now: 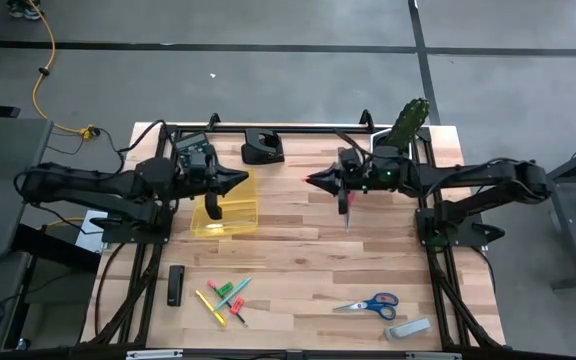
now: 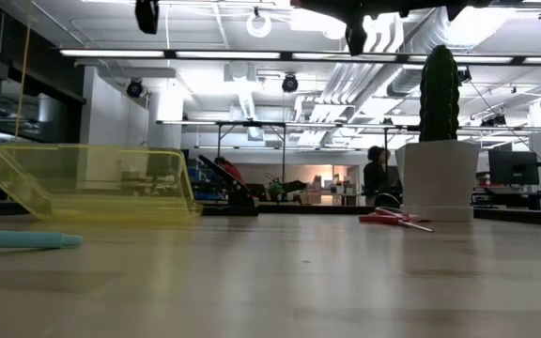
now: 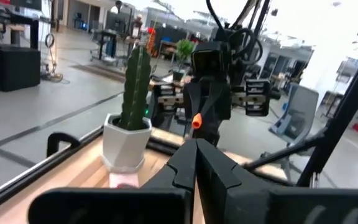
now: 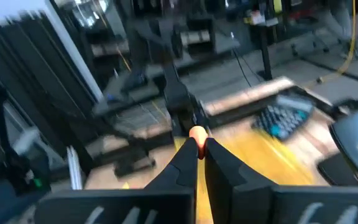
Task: Pack school essentials
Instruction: Put the orange pencil top eraser into the yellow supply box
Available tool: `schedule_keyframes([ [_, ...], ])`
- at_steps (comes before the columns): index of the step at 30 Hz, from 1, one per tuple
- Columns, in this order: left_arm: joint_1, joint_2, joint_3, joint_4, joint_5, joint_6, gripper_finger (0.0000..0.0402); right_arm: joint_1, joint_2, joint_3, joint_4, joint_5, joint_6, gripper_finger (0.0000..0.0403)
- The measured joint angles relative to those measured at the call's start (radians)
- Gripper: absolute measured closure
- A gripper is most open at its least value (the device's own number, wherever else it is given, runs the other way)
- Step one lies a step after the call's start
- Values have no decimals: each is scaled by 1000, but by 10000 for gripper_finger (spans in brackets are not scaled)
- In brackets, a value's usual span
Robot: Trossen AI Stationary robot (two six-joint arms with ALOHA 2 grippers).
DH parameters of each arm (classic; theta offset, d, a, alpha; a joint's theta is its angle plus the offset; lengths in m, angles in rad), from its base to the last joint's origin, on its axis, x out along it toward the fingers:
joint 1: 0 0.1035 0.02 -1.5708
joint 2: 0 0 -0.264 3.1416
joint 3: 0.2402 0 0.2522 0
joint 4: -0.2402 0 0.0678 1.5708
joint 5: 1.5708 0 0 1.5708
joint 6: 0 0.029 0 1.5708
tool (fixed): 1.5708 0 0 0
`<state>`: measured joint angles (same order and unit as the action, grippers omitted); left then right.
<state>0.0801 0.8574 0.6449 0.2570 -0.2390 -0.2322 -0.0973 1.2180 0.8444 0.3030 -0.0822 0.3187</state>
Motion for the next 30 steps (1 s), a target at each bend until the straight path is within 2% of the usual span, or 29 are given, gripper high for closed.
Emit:
schedule_keyframes([
  [5, -18, 115, 3, 117, 0, 15, 375, 33, 46, -1, 127, -2, 6, 403],
  [11, -24, 245, 103, 99, 3, 25, 295, 72, 97, -1, 199, 3, 12, 403],
  [17, -24, 332, 174, 81, 73, 26, 222, 79, 114, -1, 249, 28, 13, 403],
  [23, -24, 400, 203, 107, 91, 26, 205, 79, 113, -1, 258, 47, -2, 403],
  [30, -24, 461, 243, 161, 50, 63, 204, 79, 113, -1, 256, 13, -5, 403],
])
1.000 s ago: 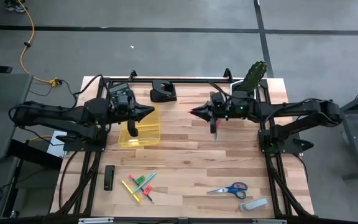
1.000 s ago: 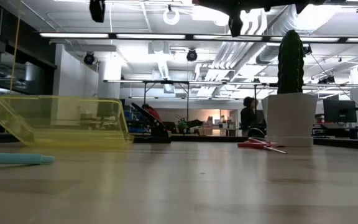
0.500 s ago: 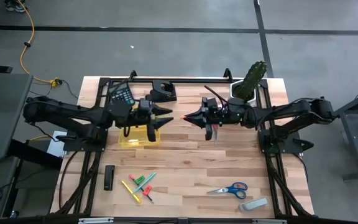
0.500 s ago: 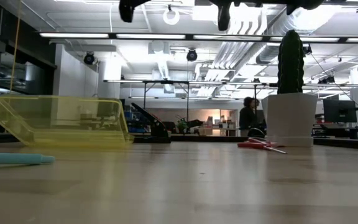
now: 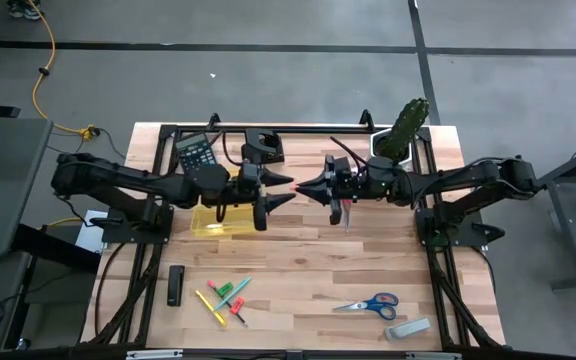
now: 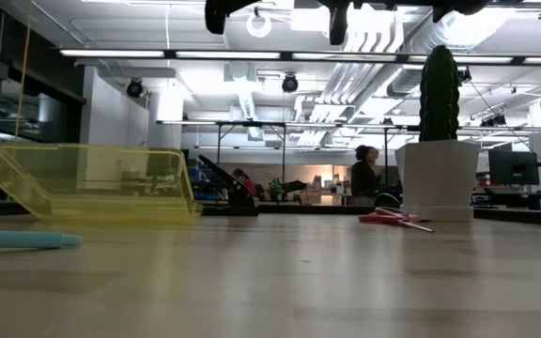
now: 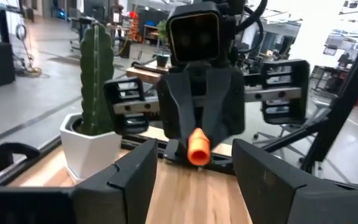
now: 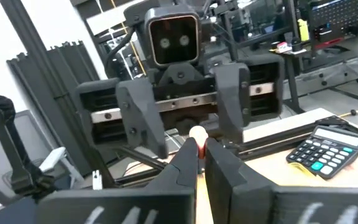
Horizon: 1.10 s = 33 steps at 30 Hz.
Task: Pack school essentials
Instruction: Put the orange pencil top eraser into the yellow supply box
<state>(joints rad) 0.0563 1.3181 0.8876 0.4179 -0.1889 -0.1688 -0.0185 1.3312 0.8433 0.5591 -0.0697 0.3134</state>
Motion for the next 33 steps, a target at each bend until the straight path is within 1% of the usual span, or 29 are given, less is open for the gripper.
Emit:
schedule_keyframes([
  [5, 0, 1, 3, -4, 23, 6, 206, 0, 0, 0, -1, -2, -6, 403],
  [9, 0, 1, 3, -2, 24, 6, 227, 0, 0, 0, -1, -2, -8, 403],
  [12, 0, 1, 3, -2, 24, 6, 255, -1, 0, 0, 0, -2, -19, 403],
  [20, 0, 1, 3, -3, 27, 5, 350, -1, -1, 0, -1, -2, -26, 403],
  [24, 1, -1, 3, -3, 31, 5, 391, -1, -2, -1, 0, -8, -26, 403],
  [29, 1, -1, 3, -3, 46, 6, 395, -1, -2, -1, 0, -12, -26, 399],
  [33, 2, -8, 3, -17, 46, 16, 399, -1, -2, -1, -6, 1, -26, 378],
])
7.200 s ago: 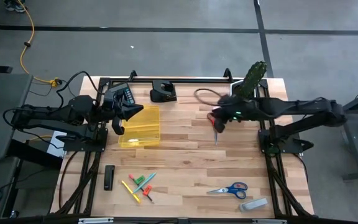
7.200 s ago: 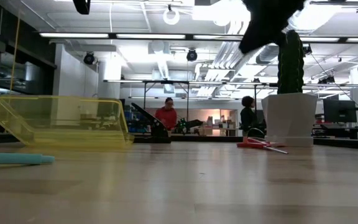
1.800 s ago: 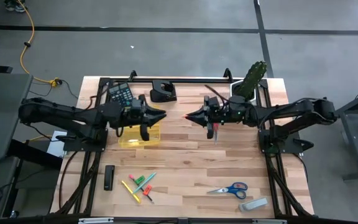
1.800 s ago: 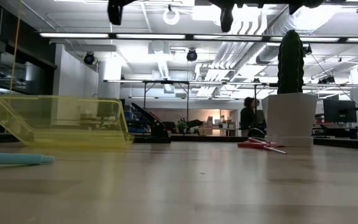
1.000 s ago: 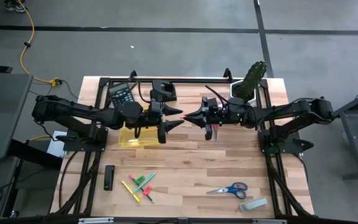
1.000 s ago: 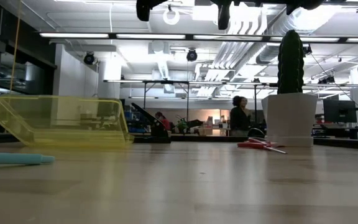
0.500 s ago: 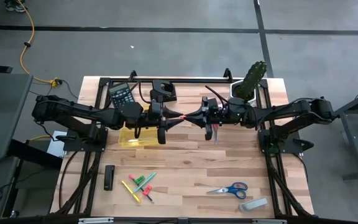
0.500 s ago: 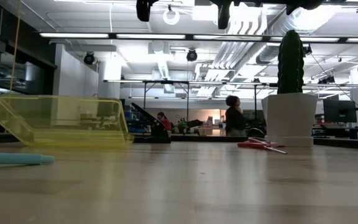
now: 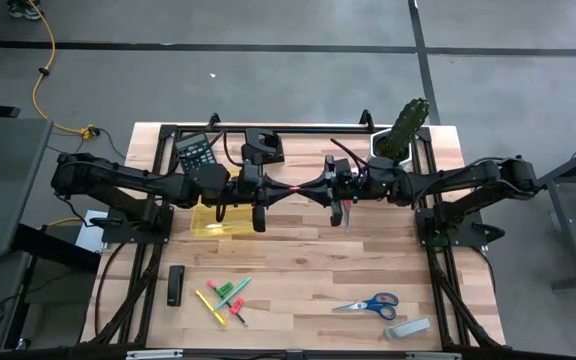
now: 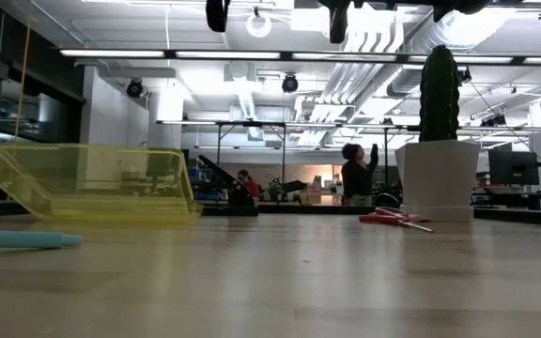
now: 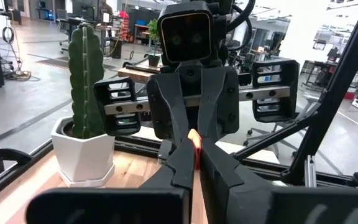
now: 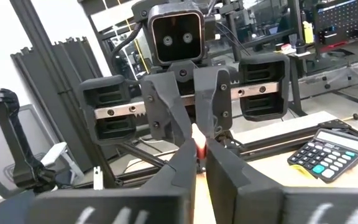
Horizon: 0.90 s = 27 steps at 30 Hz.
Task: Pack school essentials
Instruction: Put the orange pencil top eraser into the yellow supply box
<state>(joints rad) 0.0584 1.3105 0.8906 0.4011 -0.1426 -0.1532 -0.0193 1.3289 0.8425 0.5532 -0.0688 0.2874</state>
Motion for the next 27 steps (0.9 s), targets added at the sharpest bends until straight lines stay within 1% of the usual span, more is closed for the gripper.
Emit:
schedule_keyframes([
  [3, 7, -25, -1, -37, -2, 11, 400, -1, -20, 0, -39, 13, 0, 343],
  [6, 15, -84, -2, -129, -9, 27, 401, -3, -68, 0, -105, 45, -4, 295],
  [10, 23, -186, -2, -283, -22, 34, 401, -3, -151, 0, -210, 96, -55, 233],
  [13, 22, -277, -1, -369, -25, 35, 401, -3, -222, 0, -259, 122, -70, 205],
  [15, 12, -338, -1, -413, -28, 26, 401, -3, -264, 0, -283, 126, -72, 198],
  [18, -25, -421, -25, -415, -51, 27, 401, -3, -318, 0, -295, 126, -72, 195],
  [23, -118, -555, -135, -352, -187, 26, 401, -3, -366, 0, -298, 126, -78, 195],
  [27, -171, -615, -206, -322, -269, 25, 401, -3, -371, 0, -300, 127, -87, 195],
])
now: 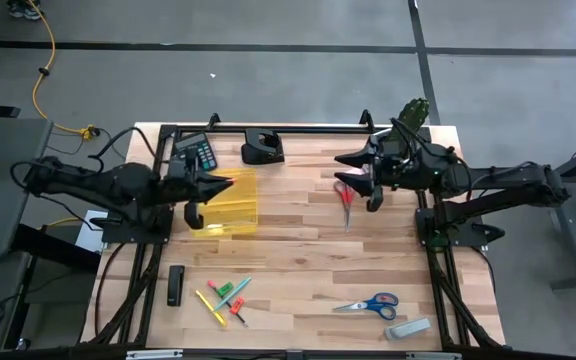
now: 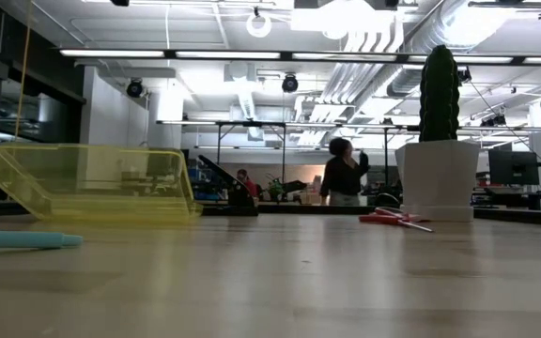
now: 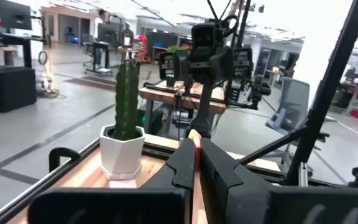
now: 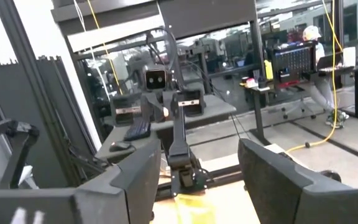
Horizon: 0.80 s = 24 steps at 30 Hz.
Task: Pack school essentials
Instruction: Put the orange pencil top eraser into the yellow supply box
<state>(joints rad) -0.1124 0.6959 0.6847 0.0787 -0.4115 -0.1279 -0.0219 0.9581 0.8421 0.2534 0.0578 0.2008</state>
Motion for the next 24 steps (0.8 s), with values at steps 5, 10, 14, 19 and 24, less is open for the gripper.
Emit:
schedule_keyframes([
  [5, -13, -8, -3, -7, -32, 0, 401, 0, 12, 0, -4, 0, 0, 195],
  [10, -12, 11, -3, -60, -89, -40, 401, 0, 11, 0, -5, 0, 0, 195],
  [14, 27, 62, 19, -232, -139, -149, 401, 0, 11, 0, -11, 2, 0, 195],
  [19, 120, 175, 56, -478, -28, -336, 401, 0, 11, 0, -47, 41, 22, 195],
  [24, 185, 312, 56, -578, 186, -472, 401, 0, 11, 0, -95, 54, 26, 195],
])
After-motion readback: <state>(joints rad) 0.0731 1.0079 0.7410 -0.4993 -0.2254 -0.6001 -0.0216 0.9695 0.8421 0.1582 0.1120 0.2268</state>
